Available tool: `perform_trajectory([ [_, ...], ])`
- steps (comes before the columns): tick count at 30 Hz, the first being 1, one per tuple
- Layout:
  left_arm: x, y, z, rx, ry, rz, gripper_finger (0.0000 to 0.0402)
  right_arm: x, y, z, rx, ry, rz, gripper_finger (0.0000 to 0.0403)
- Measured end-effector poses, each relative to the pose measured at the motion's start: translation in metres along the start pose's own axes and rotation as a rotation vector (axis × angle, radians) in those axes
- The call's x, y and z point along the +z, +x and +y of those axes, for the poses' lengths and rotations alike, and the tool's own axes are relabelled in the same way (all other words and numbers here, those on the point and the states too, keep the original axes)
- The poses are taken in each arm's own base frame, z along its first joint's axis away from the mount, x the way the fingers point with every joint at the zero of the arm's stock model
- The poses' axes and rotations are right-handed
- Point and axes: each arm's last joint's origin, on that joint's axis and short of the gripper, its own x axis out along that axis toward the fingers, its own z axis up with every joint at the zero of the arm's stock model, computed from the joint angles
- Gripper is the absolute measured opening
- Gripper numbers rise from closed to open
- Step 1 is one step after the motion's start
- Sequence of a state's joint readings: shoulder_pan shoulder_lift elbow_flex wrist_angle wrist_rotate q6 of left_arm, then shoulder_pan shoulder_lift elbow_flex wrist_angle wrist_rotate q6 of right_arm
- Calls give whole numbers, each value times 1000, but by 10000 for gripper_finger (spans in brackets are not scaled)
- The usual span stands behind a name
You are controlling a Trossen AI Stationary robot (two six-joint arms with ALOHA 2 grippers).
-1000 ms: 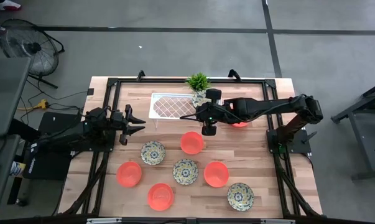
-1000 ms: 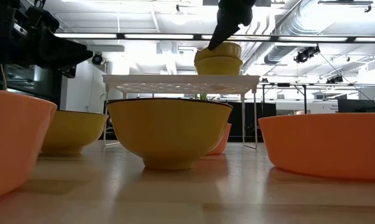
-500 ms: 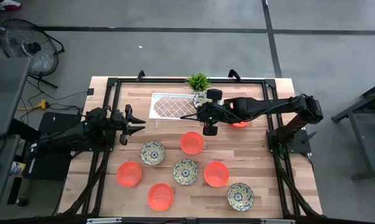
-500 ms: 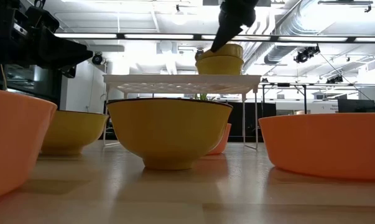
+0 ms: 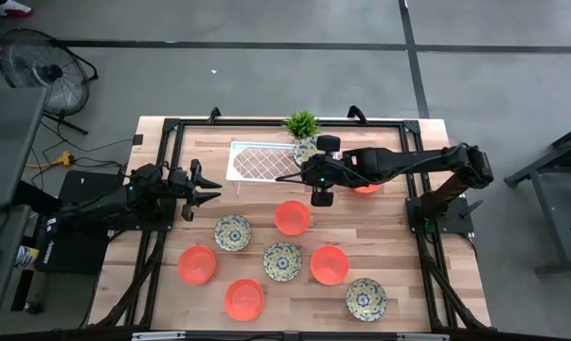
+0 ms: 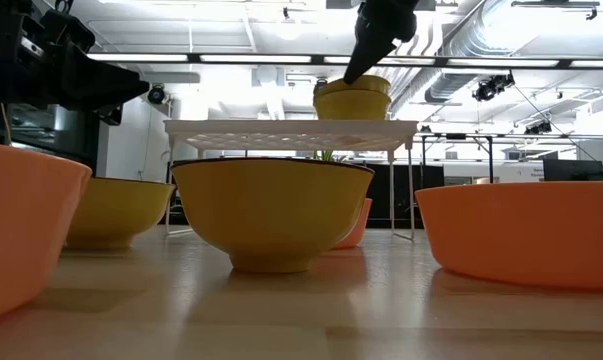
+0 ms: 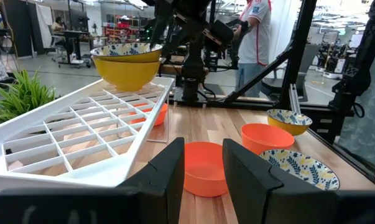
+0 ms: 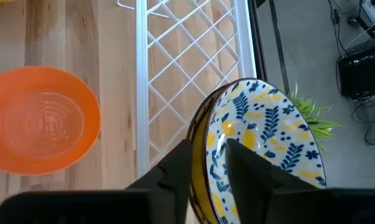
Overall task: Pick & Place Mini bowls
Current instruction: Stack the yellow bowl on the yellow bowl on the shelf
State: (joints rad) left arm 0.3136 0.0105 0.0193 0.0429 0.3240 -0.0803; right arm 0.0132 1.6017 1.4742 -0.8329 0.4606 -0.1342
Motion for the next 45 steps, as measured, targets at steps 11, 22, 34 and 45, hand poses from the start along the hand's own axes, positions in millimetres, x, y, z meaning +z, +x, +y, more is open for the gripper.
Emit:
perform_trajectory([
  [11,0,0,0,1,0,0,106,-2,-11,-5,-2,13,-20,174],
  [22,0,0,0,1,0,0,106,-15,-56,-16,43,175,-72,159],
  [34,0,0,0,4,0,0,106,-28,-77,-20,-95,362,-150,12],
  [45,0,0,0,5,0,0,106,-68,-44,-3,-174,465,-400,1],
])
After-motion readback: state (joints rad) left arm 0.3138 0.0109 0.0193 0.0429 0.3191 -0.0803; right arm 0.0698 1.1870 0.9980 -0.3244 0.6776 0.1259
